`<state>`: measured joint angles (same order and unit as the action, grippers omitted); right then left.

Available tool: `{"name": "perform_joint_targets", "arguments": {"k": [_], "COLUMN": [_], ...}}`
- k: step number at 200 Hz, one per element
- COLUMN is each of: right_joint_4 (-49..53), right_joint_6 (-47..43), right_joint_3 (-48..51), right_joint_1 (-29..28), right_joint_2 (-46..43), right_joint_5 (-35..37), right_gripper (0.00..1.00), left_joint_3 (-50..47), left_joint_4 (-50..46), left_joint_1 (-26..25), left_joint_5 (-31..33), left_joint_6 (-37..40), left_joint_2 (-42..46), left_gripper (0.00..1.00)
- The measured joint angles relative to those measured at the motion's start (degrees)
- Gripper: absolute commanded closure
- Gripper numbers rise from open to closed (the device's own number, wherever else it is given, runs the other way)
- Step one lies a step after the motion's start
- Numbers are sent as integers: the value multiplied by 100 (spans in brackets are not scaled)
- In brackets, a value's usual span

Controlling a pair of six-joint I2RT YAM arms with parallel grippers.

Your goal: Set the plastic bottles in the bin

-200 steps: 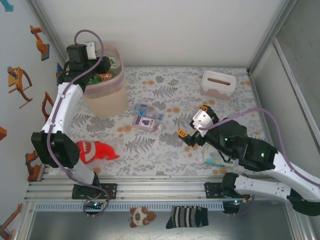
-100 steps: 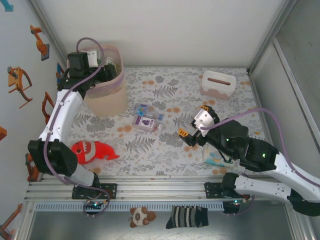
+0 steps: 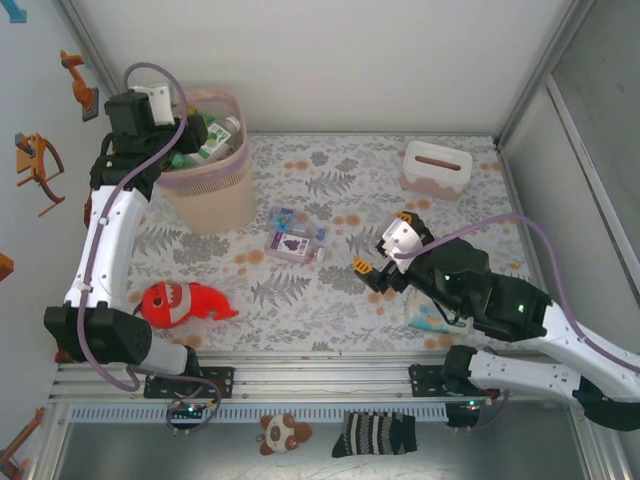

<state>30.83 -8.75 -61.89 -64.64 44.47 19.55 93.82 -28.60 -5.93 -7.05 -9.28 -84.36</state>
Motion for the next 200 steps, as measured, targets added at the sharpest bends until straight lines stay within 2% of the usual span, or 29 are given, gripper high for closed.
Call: {"name": "perform_joint_targets", "arguments": {"k": [33, 83, 153, 200], "right_joint_4": [0, 0, -2, -24], "right_joint_6": [13, 70, 155, 260], "right_joint_3": [0, 0, 0, 0], "right_joint_1": [0, 0, 0, 0], "right_joint_2": [13, 15, 157, 507], "right_joint_5": [-42, -61, -61, -31], "right_gripper": [11, 12, 12, 11], "left_joint_3": [31, 70, -39, -68], "left_joint_4": [-142, -317, -247, -330], "left_joint_1": [42, 122, 184, 179], "left_joint_5": [-328, -798, -1099, -1252], "left_joint_6": [-4, 0, -13, -96], "left_joint_2": [-450, -1108, -990, -413], "left_gripper": [64, 66, 66, 64]}}
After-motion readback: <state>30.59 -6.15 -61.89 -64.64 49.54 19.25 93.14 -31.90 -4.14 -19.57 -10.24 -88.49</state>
